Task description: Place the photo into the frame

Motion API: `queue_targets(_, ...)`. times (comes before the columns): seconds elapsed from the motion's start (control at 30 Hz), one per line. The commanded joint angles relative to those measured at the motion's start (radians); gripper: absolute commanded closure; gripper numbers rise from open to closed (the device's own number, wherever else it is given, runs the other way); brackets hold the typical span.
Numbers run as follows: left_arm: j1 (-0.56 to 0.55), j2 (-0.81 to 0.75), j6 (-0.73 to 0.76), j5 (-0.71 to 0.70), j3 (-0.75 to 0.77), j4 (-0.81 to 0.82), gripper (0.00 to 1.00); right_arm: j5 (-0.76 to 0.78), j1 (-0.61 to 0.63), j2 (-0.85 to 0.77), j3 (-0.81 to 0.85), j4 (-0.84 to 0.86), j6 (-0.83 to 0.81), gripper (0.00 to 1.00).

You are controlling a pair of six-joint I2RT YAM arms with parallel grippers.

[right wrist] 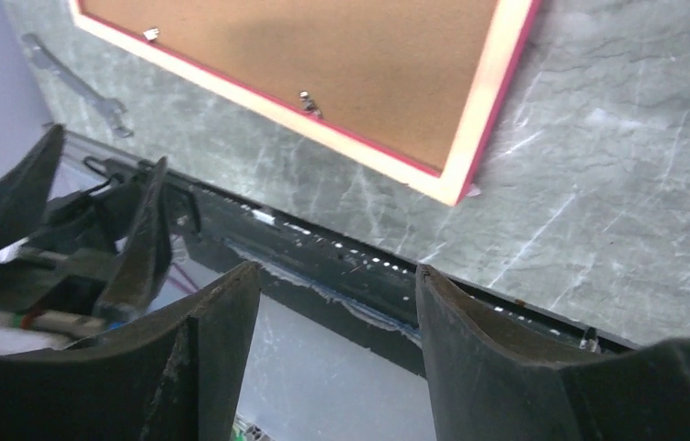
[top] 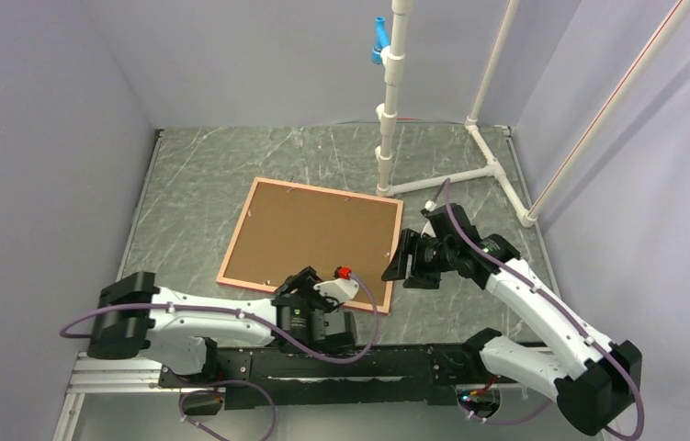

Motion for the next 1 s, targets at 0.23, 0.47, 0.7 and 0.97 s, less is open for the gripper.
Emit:
queue_targets(0.23,0.228,-0.348,0.211,0.562,-0.227,0.474,0.16,0.142,0.047,0.304,-0.068,0.21,-0.029,0.35)
queue_targets(0.47,0.353,-0.486,0.206,0.799,-0.311,0.569,0.04,0.201,0.096,0.492,-0.06,0.287,-0.007,0.5)
queue_targets(0.7,0.391,-0.511,0.213,0.865,-0.32,0.565,0.01,0.268,0.15,0.593,-0.043,0.264,-0.002,0.57)
queue_targets(0.97,0.395,-0.487,0.328,0.906,-0.3,0.551,0.01,0.269,0.163,0.625,-0.021,0.248,-0.027,1.0)
